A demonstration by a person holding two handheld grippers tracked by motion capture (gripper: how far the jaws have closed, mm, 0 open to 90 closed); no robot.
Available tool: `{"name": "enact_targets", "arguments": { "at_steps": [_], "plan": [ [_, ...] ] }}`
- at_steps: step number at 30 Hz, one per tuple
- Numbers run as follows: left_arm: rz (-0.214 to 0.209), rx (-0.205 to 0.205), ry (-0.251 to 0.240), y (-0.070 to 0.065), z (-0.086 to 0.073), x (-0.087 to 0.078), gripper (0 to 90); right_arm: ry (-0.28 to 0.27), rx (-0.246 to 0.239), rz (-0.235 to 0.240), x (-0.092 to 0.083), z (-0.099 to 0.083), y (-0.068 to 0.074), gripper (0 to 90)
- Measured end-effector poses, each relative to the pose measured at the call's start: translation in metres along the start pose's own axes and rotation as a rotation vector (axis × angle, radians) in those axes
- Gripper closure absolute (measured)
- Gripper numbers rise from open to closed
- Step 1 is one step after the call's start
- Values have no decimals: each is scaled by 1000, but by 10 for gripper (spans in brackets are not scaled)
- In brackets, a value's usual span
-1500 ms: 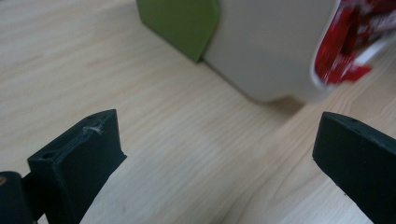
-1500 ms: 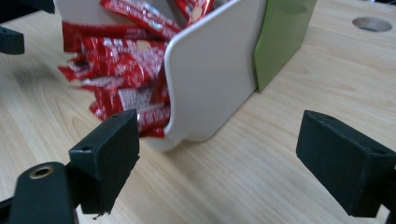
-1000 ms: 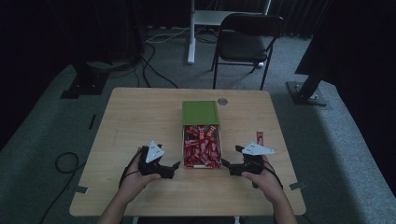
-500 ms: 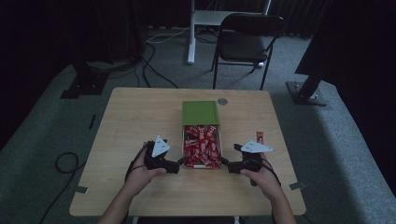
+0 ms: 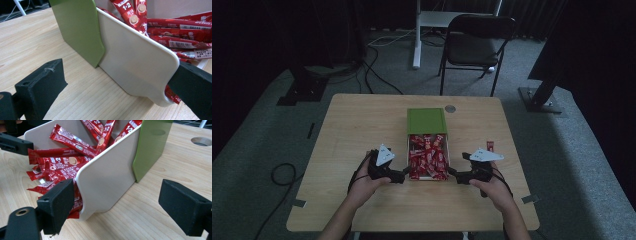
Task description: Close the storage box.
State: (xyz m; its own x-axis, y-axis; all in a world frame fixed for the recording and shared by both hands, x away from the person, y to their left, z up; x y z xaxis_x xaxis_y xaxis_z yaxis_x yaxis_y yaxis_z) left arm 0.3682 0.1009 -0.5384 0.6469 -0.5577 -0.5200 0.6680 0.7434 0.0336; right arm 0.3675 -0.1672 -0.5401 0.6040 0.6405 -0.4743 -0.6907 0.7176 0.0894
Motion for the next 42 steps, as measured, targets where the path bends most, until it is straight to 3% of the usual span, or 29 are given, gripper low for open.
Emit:
{"name": "enact_targets", "arguments": {
  "at_steps": [42],
  "plan": [
    [13,-2,21,12,12,15,19,-16,9,-50,8,14,-14,131]
  ]
}}
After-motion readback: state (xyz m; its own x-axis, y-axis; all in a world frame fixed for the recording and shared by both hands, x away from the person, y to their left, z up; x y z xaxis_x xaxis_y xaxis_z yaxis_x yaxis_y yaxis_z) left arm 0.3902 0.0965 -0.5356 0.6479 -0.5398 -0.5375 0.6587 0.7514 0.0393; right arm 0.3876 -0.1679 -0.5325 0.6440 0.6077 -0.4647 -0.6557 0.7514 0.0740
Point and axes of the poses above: each handheld gripper's, and its own axes: x roughly forward along the jaws, z roughly out of its top, y roughly to its left, the point moved 6 cm from there along x, roughly forward along the jaws, and after that the axes turned 1 degree about -z, right-handed, at the moved point
